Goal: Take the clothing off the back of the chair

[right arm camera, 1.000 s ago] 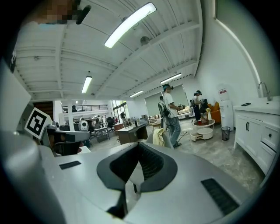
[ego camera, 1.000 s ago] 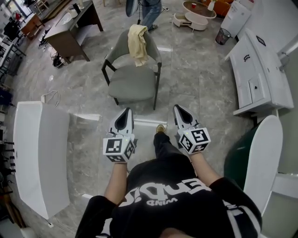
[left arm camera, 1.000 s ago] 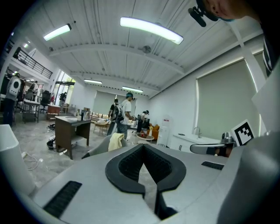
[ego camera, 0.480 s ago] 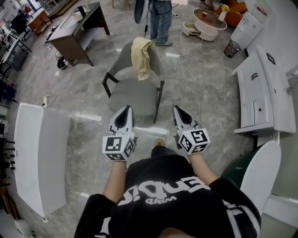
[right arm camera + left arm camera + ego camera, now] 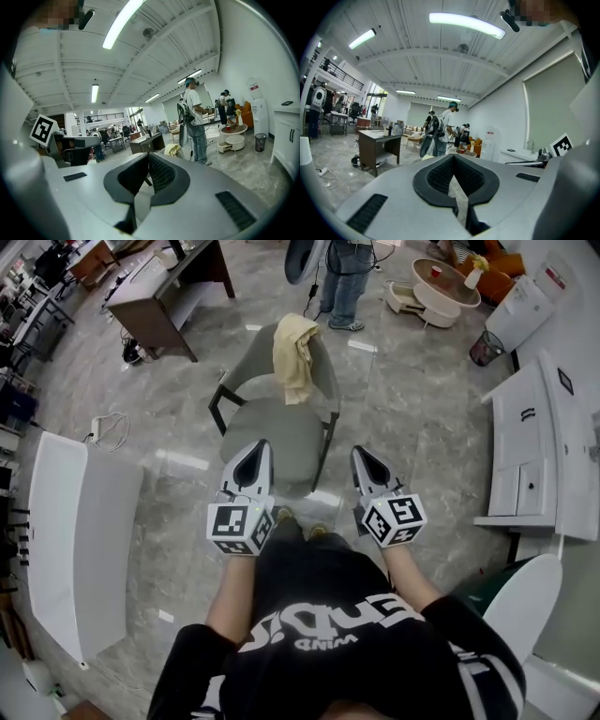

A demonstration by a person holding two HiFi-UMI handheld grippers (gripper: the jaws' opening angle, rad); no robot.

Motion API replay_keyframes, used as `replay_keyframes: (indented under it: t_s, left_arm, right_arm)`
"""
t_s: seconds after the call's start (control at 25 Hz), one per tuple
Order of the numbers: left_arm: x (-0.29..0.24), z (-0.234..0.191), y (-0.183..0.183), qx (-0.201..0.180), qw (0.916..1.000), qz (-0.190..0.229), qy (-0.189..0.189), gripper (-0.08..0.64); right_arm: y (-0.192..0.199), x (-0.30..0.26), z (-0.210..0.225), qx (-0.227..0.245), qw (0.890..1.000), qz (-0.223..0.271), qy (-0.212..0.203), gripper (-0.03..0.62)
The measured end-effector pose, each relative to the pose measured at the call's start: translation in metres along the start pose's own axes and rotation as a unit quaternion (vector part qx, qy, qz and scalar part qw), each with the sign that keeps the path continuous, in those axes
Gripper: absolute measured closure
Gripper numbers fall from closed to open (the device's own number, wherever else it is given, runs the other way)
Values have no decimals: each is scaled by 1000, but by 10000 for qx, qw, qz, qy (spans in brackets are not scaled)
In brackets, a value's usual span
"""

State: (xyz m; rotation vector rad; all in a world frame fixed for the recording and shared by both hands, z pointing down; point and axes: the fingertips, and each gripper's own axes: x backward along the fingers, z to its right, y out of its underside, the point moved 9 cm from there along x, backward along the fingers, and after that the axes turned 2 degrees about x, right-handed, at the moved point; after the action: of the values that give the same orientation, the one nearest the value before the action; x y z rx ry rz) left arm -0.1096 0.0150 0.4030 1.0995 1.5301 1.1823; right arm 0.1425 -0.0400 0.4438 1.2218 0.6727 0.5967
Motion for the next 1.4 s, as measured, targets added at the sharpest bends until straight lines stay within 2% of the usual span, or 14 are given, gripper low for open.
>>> replay_keyframes:
  t_s: [0.24,0.52,0.88,0.92,1.08,1.16,1.2,1.28,1.4]
  left_arm:
    - [-44,-22,-4,71,10000,6,41,548]
    - [-111,-45,-8,114,9991,-82,393,548]
    - [-188,-73,-17,-52,9986,-227,481,539]
    - [-196,-77,-18,-42,9985,-250,484,521]
    - [-225,-91,-23,-38,9980,-288,553,362]
    - [-239,-96,-25,-111,9977,-253,619,204]
    - [-246,-99,-25,-148,9976,-250,635,169]
    - [-257,-105,-26,-177,9974,-272,643,141]
    - [-274,-116,-23,-170,9971,-353,660,140]
  right_arm:
    - [-6,-35,22,-30,10000,2,80,578]
    - [-22,-80,53,-20,9993,54,379,578]
    - [-36,-138,78,-50,9988,-63,484,578]
    - [-38,-144,80,-55,9987,-74,492,578]
    - [-44,-166,88,-76,9984,-76,549,577]
    - [-47,-175,92,-79,9983,-74,581,578]
    - [-48,-180,94,-85,9981,-79,598,578]
    - [-50,-189,96,-101,9980,-88,625,578]
    - [-52,-198,96,-131,9977,-96,655,578]
